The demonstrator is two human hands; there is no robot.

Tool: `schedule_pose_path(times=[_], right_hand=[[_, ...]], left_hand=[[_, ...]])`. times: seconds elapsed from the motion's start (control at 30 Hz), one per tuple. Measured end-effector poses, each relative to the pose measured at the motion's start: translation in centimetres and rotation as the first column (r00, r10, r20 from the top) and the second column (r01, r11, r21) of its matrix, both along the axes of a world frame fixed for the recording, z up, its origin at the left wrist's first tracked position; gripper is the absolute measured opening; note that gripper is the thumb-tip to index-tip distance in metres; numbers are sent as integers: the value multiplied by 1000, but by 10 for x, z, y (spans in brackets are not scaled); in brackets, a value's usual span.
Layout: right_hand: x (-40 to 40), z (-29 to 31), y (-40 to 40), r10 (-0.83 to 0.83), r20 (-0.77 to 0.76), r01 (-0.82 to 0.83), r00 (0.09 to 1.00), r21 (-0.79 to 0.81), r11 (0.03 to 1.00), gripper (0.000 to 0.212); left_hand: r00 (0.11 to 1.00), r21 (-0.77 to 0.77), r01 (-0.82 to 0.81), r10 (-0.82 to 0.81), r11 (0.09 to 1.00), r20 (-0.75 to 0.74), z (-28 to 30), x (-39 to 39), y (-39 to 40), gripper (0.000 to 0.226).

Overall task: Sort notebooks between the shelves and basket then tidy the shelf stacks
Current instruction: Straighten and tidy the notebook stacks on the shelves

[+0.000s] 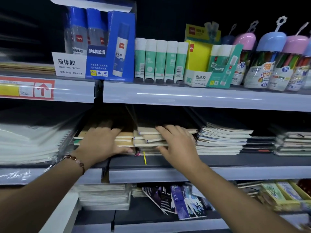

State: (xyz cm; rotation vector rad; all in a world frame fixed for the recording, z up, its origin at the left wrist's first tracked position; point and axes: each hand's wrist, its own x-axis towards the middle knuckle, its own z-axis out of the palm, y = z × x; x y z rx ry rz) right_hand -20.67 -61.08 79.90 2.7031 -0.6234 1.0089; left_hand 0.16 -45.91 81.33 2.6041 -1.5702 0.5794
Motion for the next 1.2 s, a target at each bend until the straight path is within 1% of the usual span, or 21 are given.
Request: schedule_pose_path(times=[0.07,0.1,0.17,0.2,0.23,0.27,0.3,0.33,0.37,0.4,0.43,0.57,0.6,0.67,0.73,0.83,0.9,1.0,1.1,1.2], right_hand=[[1,-4,1,15,42,-16,999,32,999,63],[1,-6,0,29,49,-31,998,49,998,64],[-4,-8,-3,63,88,-74,994,124,990,66],[-10,-9,-5,61,165,-97,984,216,971,64],[-17,-9,-5,26,283,-127,959,344,930,60],[-26,-11,-8,-50,414,-165,909,467,869,51],[-34,-13,-12,-149,516,-203,843,563,801,41],[-42,-14,-16,-249,574,-242,780,644,726,32],[-47,-13,-19,-324,589,-282,740,710,646,27],[-50,-13,-20,-362,579,-308,730,753,582,25],[-51,-13,-20,-374,566,-318,735,775,546,25],[-46,-8,-14,-389,574,-381,721,797,469,30],[-44,-8,-13,-384,571,-384,726,799,462,35],[-40,-9,-10,-350,516,-331,782,819,468,51],[-38,-7,-8,-318,425,-242,848,843,481,67],[-34,1,-7,-291,340,-182,894,870,459,76],[-32,6,-7,-315,358,-198,879,875,442,74],[-35,7,-5,-335,411,-253,848,869,425,71],[-46,4,-2,-338,475,-325,812,850,414,67],[-57,2,-2,-293,507,-366,811,829,422,64]], left_hand=[[1000,-41,15,-16,999,-16,-1,-7,0,131],[998,-84,37,-42,996,-55,-4,-12,1,128],[964,-203,91,-137,975,-226,-10,-31,0,117],[929,-267,109,-193,957,-315,-11,-42,-3,105],[897,-315,116,-236,942,-375,-11,-53,-7,90],[875,-346,114,-259,931,-409,-11,-62,-14,77],[863,-369,107,-271,923,-426,-10,-68,-20,72],[859,-381,91,-266,920,-437,-10,-73,-27,72],[861,-387,67,-249,920,-444,-10,-76,-33,72],[863,-387,35,-224,921,-453,-9,-77,-38,71],[858,-386,8,-204,922,-470,-9,-78,-42,67],[817,-388,-47,-188,921,-545,-2,-65,-42,50],[811,-393,-59,-185,918,-555,1,-58,-39,45],[808,-383,-58,-182,922,-561,9,-47,-33,39],[806,-351,-34,-182,936,-563,11,-43,-32,37],[800,-327,-9,-190,945,-570,9,-49,-33,37],[799,-317,11,-200,948,-567,9,-51,-33,46],[786,-308,48,-226,950,-575,6,-52,-30,75],[771,-349,93,-289,932,-567,0,-57,-24,77],[812,-398,90,-299,913,-501,-4,-59,-24,85]])
